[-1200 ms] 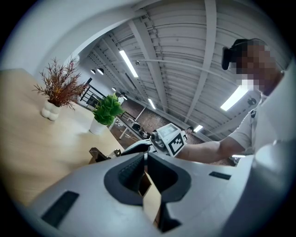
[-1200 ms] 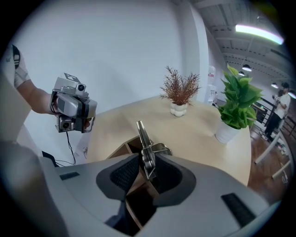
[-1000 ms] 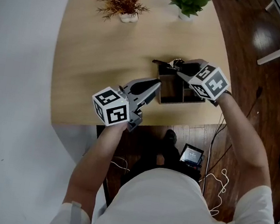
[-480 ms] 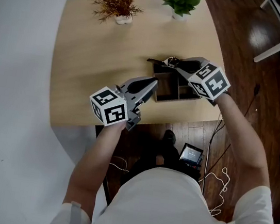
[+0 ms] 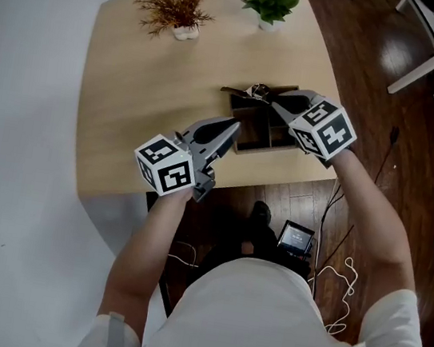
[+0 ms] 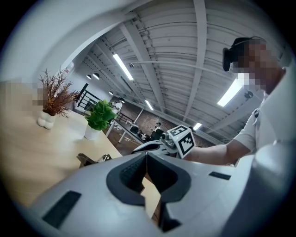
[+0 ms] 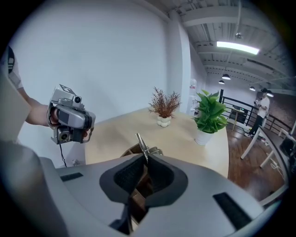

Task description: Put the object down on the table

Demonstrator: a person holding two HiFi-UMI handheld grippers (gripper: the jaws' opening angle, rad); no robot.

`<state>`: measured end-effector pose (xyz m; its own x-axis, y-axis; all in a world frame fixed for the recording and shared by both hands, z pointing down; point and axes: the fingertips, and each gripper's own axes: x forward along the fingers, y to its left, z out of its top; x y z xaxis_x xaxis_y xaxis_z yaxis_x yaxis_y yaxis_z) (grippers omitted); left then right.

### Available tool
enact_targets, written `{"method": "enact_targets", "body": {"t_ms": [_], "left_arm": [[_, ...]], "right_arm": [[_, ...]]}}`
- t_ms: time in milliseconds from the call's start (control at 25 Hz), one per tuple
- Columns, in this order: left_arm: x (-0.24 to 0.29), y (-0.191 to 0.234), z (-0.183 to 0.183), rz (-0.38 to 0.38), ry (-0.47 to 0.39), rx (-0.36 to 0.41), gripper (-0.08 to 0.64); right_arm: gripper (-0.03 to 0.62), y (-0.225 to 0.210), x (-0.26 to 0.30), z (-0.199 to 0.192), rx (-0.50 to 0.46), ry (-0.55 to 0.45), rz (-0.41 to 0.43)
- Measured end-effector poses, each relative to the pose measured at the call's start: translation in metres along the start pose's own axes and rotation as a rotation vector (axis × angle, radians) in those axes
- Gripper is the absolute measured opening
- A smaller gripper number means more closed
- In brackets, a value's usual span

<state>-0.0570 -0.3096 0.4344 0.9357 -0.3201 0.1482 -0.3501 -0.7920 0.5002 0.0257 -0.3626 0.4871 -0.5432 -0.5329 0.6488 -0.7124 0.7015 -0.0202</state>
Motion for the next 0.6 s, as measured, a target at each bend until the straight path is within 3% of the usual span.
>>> {"method": "enact_targets", "body": {"t_ms": [120, 600], "left_arm": [[-0.001, -0.006, 0.000, 0.001, 0.000, 0.006, 0.002], [-0.020, -0.039, 0.005, -0.010, -0.015, 0.051, 0.002]], "right_arm": [[0.005, 0.003, -0.009, 0.000, 0.019, -0.015, -0.015], [0.003, 0.031, -0.048, 0.015, 0.051, -0.088, -0.035]]}}
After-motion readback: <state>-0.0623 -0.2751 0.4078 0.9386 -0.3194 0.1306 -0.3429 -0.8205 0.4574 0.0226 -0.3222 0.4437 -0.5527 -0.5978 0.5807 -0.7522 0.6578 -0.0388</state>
